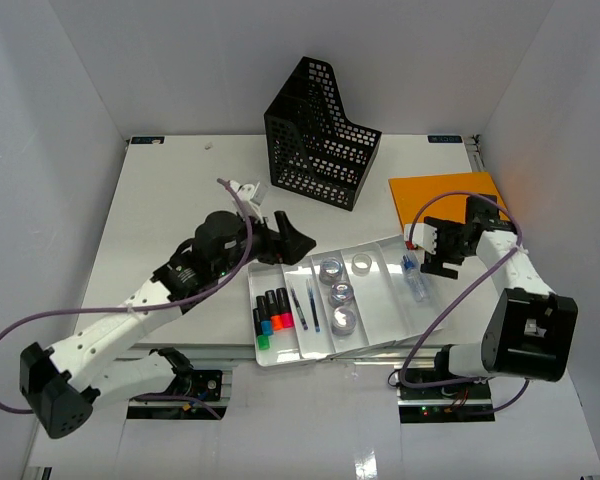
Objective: Organize the desk
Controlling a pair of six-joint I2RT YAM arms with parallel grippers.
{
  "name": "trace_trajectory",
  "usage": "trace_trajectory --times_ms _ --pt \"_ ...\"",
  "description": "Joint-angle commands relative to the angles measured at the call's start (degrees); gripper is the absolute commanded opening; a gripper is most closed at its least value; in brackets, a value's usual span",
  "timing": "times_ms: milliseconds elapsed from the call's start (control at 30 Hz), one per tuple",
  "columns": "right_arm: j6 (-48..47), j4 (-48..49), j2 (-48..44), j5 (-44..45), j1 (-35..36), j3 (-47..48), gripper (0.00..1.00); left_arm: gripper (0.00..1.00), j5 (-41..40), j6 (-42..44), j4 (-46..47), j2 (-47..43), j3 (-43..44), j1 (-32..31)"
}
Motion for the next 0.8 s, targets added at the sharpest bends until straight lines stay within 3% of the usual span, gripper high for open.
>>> trace_trajectory --times_ms 0,100,233,467,600,767 --pt "-4.2 8.3 6.7 6.2 -0.1 3.6 0.94 0.98 -1.9 -0.7 -3.0 -9.3 -6.3 0.4" --pt "-1.8 9.8 13.1 6.4 0.0 7.4 0.99 0.98 -2.7 -2.2 -3.8 -12.0 -8.1 0.6" --pt "-1.2 15.2 17.2 8.2 1.0 7.6 1.00 0.98 -2.8 -3.3 -4.2 -13.9 -9.3 0.6" --pt "1.3 23.3 22.9 10.2 2.1 7.0 0.84 0.98 -2.8 -5.3 -3.3 -12.8 -10.5 0.6" --pt "2.4 24.1 25.0 10.5 2.0 6.4 0.65 0.98 -2.5 -6.0 -1.6 -11.5 -10.5 0.6" --pt "3.4 22.2 26.4 9.4 2.0 5.3 0.26 0.98 -0.1 -7.8 3.6 -7.0 -9.7 0.6"
